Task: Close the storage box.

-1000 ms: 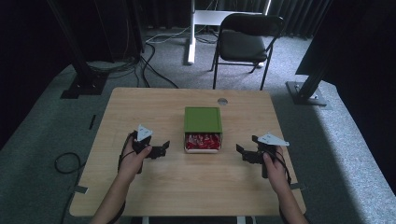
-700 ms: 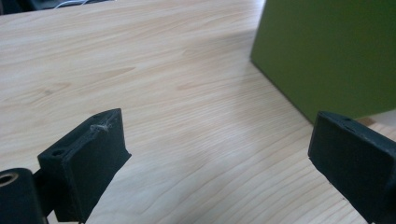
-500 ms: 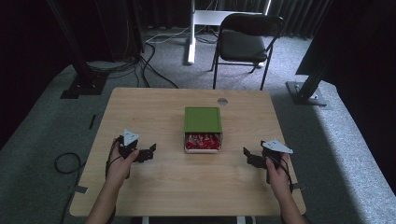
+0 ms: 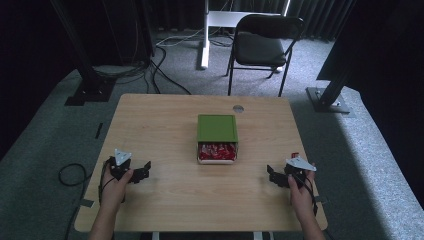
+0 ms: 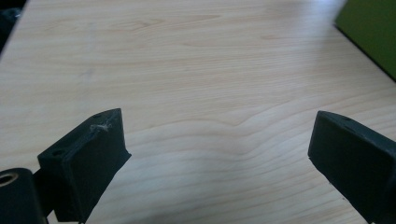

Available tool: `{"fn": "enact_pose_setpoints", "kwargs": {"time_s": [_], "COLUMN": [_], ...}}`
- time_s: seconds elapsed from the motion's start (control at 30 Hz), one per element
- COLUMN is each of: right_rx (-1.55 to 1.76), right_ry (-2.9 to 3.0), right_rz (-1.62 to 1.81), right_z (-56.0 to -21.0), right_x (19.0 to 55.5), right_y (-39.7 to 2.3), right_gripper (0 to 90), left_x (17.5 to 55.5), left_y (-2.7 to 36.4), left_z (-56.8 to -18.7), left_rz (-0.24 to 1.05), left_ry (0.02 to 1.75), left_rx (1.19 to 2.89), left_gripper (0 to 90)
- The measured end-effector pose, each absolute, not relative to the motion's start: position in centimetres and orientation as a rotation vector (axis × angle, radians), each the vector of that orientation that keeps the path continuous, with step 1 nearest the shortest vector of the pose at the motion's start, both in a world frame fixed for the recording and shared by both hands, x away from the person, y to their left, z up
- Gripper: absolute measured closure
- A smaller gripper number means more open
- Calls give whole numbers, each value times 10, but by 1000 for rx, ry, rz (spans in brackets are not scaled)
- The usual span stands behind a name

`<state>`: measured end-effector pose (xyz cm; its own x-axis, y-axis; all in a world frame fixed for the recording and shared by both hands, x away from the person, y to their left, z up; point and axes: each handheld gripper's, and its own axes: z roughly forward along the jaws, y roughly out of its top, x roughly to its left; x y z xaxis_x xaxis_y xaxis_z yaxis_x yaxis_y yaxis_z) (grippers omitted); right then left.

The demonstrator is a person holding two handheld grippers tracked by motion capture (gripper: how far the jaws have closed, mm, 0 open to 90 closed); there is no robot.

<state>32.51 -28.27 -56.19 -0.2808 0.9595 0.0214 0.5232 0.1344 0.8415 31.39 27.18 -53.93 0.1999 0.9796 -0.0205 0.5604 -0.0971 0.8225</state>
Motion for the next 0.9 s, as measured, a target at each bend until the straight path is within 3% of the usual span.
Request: {"fn": "enact_pose_setpoints", "kwargs": {"time_s": [0.23,0.9], "right_rx": [1468,1543], "right_ry": [1872,1942], "right_rz": [989,878], "right_z": [-568,-579], "right_x": [325,329], "right_y": [-284,-282], "right_gripper": [146,145], "left_x": [302,279], "left_y": [291,319], "left_z": [-548,-560], "left_rz": [833,881], "left_ry": [1564,1784], "left_rx": [1763,1697], "left_gripper": [50,50]}}
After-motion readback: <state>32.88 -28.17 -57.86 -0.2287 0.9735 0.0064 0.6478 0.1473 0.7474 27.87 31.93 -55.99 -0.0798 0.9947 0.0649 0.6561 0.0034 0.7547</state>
